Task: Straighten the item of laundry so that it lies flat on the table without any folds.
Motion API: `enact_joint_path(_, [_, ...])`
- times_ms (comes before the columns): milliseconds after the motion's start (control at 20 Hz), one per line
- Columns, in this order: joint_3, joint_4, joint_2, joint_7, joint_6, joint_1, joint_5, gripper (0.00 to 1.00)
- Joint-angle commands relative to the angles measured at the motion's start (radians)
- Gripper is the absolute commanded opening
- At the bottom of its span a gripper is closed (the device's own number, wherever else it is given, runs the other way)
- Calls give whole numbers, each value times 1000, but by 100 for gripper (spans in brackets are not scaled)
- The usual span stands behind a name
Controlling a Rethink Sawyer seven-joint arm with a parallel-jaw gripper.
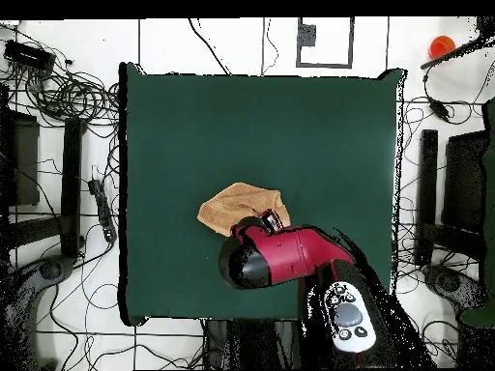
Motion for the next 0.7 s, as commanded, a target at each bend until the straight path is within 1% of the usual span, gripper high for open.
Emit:
enact_joint_path(50, [5, 75, 61, 143, -70, 36, -23, 100])
enact_joint_path(350, [-11, 90, 66, 156, -99, 42, -15, 100])
enact_joint_path(700, [-12, 96, 67, 158, -103, 42, 2, 100])
